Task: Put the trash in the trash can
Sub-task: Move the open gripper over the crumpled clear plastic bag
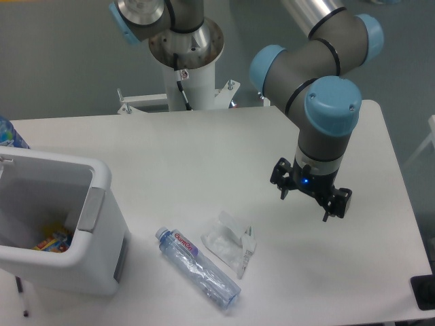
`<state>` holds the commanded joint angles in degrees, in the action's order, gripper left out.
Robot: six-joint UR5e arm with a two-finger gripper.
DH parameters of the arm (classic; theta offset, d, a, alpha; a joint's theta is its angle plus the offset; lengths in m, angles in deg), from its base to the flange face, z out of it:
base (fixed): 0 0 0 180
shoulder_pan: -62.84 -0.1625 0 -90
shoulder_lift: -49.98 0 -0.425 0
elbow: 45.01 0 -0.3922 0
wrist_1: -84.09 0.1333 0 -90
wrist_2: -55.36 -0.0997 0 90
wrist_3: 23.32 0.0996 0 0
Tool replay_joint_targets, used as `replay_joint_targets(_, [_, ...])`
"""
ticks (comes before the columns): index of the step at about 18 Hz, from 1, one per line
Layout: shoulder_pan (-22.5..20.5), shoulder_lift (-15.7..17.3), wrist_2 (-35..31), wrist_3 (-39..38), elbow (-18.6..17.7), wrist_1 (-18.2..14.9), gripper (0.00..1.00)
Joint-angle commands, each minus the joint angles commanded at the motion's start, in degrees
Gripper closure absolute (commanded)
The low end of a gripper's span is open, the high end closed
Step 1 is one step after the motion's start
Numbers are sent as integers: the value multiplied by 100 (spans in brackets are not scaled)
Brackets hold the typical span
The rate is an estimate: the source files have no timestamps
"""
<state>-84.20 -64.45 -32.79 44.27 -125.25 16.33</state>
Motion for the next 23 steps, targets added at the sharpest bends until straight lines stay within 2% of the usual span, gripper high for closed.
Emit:
replay_joint_targets(7, [0, 0, 61, 9, 9, -9, 0])
replay_joint_targets(8, [9, -9, 96, 9, 0, 70, 0])
replay_joint_targets(10, [26, -17, 350, -200, -192, 586, 0])
replay_joint_targets(12, [96, -87, 404, -875, -500, 1367, 0])
replay_joint_targets(13, [192, -140, 396, -1114, -571, 1658, 0])
replay_joint_targets(14, [246, -158, 387, -1221, -606, 1774, 0])
replay_joint_targets(20, [544, -132, 404, -1239, -1063, 1872, 0])
replay_joint_targets(23, [676, 104, 431, -1283, -1493, 1863, 0])
